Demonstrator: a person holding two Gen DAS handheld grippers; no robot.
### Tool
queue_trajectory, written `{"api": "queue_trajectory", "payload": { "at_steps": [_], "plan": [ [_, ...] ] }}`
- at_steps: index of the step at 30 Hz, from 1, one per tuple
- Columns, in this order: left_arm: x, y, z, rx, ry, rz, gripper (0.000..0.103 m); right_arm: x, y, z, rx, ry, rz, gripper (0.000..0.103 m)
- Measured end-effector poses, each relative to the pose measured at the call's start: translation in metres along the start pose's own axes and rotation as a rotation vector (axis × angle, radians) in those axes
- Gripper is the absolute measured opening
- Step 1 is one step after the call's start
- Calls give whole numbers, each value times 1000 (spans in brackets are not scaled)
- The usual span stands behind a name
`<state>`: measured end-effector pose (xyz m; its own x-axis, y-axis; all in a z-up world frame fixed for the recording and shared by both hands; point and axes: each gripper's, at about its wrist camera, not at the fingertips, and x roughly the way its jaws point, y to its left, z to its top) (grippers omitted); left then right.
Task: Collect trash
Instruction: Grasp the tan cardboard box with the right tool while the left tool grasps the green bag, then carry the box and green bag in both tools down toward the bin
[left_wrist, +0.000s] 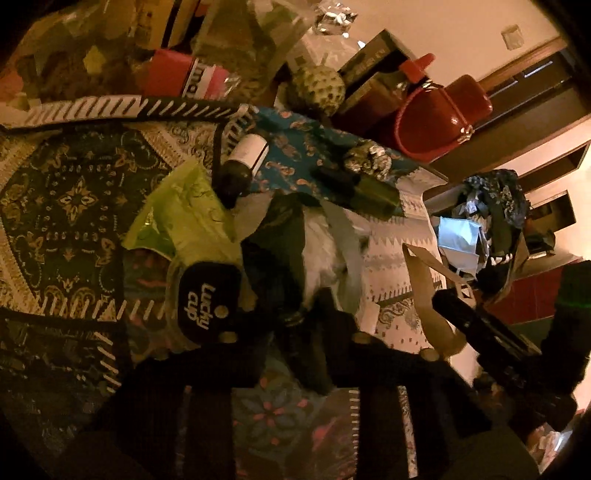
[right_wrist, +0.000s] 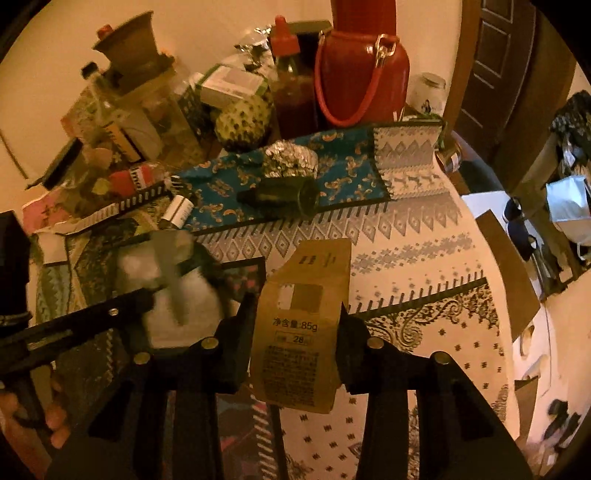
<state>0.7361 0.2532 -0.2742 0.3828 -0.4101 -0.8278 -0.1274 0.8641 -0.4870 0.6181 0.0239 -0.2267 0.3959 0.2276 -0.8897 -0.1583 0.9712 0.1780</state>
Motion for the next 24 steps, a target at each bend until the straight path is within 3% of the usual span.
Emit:
{"api": "queue_trajectory", "payload": {
  "at_steps": [5, 14, 24],
  "plan": [
    [-23, -29, -12, 47, -90, 43, 14, -23, -10, -3, -8, -37, 32, 34],
    [-85, -90, -41, 112, -293, 119, 14, -80, -34, -17, -72, -139, 85, 34],
    [-154, -177, -111, 145, -542, 237, 14, -161, -67, -44, -173, -276, 170, 34]
  ]
}}
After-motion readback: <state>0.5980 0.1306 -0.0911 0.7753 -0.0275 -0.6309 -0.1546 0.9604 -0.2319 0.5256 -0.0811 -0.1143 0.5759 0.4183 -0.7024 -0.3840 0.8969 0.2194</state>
